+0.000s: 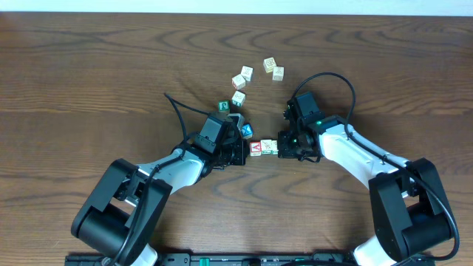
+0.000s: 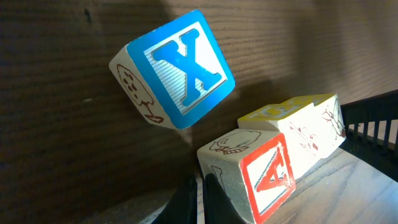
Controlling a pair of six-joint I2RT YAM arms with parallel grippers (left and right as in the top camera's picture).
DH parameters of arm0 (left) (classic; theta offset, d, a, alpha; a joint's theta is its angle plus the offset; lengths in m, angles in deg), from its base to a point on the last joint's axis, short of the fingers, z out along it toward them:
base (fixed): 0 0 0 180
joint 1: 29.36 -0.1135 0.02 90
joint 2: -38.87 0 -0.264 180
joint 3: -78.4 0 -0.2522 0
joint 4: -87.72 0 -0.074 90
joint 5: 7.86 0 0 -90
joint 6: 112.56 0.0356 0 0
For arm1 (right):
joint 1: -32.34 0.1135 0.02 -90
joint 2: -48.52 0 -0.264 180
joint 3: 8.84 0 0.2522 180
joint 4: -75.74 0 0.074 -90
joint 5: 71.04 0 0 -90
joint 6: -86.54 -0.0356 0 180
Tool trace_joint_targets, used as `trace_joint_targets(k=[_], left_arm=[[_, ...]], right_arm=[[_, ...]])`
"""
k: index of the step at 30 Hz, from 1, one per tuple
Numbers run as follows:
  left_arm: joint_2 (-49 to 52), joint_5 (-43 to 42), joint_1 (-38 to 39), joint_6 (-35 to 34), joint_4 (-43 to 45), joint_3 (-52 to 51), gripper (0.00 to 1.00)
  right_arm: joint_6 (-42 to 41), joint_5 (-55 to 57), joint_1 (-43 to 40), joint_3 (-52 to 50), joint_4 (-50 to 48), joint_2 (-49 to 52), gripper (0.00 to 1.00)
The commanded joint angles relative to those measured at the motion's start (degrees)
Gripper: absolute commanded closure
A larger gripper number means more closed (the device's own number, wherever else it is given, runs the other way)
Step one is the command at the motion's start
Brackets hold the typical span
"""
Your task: Lift 3 blocks
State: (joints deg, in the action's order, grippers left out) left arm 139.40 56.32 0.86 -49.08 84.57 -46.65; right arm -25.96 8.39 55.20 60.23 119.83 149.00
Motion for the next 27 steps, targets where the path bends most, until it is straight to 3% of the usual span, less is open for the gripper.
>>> trace_joint_targets(k=[1,27], left_arm=[[0.5,-3.8,0.7,2.3,0.4,1.0,0.93],[0.5,-4.8,-2.4,-0.1,-2.8,1.1,0.93]], right_arm=[[0.6,-3.1,1.6,0.1,-0.7,-0.6,0.99],[5.4,-3.0,1.6,0.1,-0.1,-0.6,0.99]])
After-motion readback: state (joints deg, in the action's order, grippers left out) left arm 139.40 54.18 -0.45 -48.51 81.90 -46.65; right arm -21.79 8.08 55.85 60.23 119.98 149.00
